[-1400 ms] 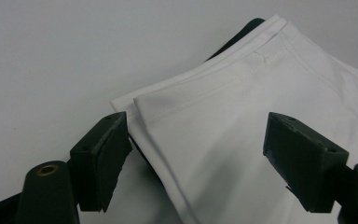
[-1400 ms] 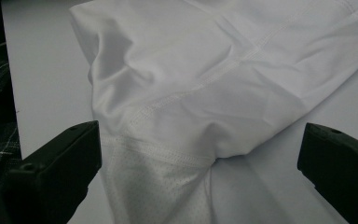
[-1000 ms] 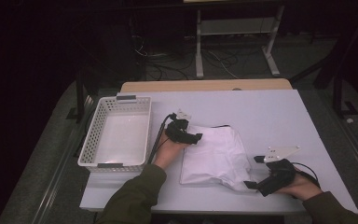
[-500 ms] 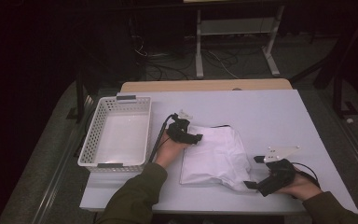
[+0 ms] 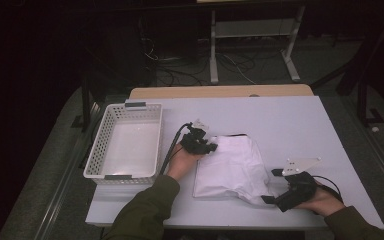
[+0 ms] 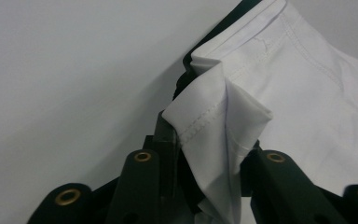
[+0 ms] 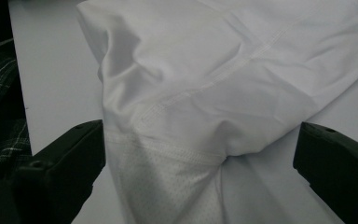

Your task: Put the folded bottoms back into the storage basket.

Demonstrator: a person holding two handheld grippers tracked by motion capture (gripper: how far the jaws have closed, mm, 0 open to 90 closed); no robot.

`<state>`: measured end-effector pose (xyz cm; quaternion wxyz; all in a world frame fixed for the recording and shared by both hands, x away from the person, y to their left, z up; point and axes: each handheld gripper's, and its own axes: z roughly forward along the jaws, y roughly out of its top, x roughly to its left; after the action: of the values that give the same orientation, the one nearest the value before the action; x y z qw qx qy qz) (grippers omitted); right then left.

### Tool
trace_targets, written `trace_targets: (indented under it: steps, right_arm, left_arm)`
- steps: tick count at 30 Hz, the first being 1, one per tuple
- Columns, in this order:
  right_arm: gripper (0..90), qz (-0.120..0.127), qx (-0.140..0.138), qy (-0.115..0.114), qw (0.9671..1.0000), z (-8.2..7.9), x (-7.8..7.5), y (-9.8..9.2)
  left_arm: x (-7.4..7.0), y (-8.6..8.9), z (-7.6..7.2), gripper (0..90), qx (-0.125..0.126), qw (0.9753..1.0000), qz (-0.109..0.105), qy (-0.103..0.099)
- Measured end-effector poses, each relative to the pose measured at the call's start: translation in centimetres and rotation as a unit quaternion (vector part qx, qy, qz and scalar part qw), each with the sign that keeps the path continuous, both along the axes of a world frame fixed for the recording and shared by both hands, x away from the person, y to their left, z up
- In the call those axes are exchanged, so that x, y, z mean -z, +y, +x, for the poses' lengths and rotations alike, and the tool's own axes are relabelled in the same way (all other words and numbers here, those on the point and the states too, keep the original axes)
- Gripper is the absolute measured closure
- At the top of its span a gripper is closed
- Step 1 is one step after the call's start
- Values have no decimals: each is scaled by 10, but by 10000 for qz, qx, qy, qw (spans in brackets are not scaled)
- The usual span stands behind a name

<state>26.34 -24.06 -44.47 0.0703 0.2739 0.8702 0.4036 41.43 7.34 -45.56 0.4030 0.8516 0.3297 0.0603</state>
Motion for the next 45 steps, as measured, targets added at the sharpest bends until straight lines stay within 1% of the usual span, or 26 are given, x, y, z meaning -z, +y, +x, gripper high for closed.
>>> trace_targets:
  steps: [2,4,6,9,12,14,16,18,19,20,26,32,35,39,43,45]
  right_arm:
    - [78,-22,-12,8,10000,-1,0,1]
    - [118,-45,-74,73,9999,-1,-1,1]
    - [152,-97,-129,152,9998,-2,0,3]
    - [184,-248,-243,232,9991,-3,2,7]
    - [215,-429,-332,279,9981,-5,5,12]
    - [226,-562,-385,266,9973,-5,7,15]
    - [259,-679,-428,225,9965,-7,9,18]
    - [302,-855,-408,92,9955,-8,10,22]
    - [334,-923,-404,-7,9949,-7,10,23]
    - [369,-956,-397,-40,9946,-8,10,23]
    - [573,-935,-467,-60,9945,-7,8,23]
    - [792,-835,-545,68,9950,-5,6,23]
    - [807,-813,-575,85,9950,-3,4,22]
    - [808,-583,-558,76,9967,0,-1,19]
    - [809,-481,-590,-23,9971,2,-6,19]
    - [809,-386,-613,-54,9974,3,-9,20]
  left_arm:
    - [-1,0,-1,730,-13,10000,-23,4]
    - [-3,2,0,737,-56,9999,-130,26]
    - [-7,4,-1,740,-124,9996,-269,3]
    - [-10,6,-2,741,-205,9993,-302,-65]
    - [-11,9,-2,741,-277,9991,-330,-37]
    - [-11,9,-2,741,-271,9990,-350,-17]
    - [-12,9,-2,741,-272,9990,-368,-7]
    - [-12,9,-2,740,-265,9989,-383,7]
    - [-12,9,-2,740,-254,9990,-377,14]
    - [-11,9,-2,740,-254,9989,-384,14]
    - [-11,9,-3,740,-222,9990,-398,45]
    - [-11,8,-4,739,-127,9989,-445,40]
    - [-13,8,-5,740,-92,9988,-476,33]
    - [-15,8,-6,740,-41,9984,-555,55]
    - [-21,8,-9,740,56,9977,-666,76]
    - [-24,7,-11,740,130,9971,-737,94]
